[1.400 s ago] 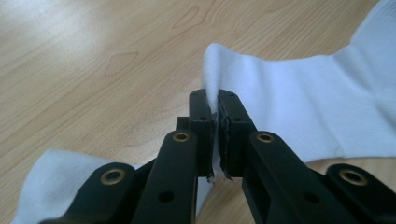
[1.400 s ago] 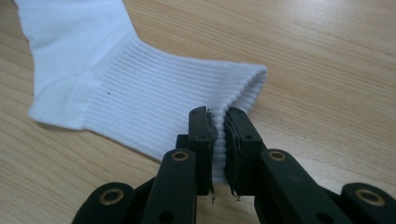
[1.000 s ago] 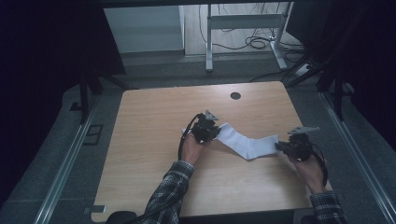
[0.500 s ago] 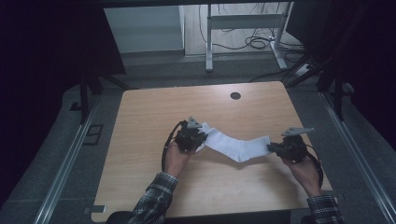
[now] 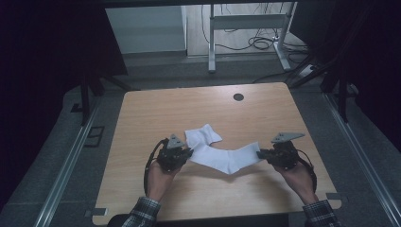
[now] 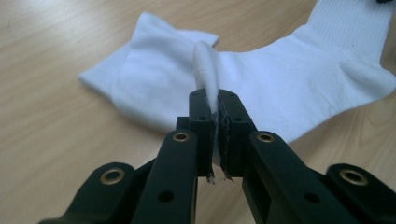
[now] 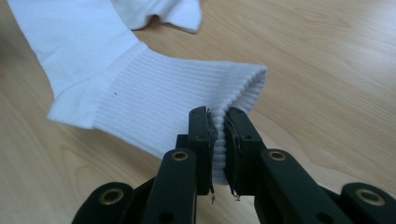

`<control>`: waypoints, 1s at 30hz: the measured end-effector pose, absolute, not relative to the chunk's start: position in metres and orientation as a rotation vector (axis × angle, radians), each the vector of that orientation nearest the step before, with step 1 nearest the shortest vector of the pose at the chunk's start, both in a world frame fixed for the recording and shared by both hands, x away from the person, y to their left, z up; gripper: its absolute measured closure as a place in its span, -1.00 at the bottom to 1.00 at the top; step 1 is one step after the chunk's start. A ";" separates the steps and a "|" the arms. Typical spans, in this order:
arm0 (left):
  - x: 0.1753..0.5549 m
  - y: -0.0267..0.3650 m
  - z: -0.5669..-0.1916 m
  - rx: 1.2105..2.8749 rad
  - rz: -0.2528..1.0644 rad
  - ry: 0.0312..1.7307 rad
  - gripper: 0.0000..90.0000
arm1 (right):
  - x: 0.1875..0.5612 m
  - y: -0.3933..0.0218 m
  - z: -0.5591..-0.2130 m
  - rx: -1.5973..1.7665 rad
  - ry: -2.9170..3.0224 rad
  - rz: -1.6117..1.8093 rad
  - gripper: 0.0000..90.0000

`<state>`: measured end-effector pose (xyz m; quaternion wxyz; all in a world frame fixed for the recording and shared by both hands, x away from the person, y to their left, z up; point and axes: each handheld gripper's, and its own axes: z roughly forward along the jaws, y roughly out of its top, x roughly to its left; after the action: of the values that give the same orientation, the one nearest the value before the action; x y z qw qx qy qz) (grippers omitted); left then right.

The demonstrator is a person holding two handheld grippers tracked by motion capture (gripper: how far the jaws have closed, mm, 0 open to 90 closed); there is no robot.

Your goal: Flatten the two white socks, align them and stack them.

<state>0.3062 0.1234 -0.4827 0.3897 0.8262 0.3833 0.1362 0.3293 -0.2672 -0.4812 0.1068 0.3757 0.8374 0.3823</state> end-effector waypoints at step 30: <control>0.274 0.157 -0.525 2.053 0.357 1.176 0.42 | 0.331 -0.237 -0.509 1.065 2.527 0.968 0.44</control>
<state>0.2738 0.1569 -0.5248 0.3658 0.7985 0.4576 0.1388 0.3306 -0.2368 -0.5093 0.1166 0.3639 0.8630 0.3305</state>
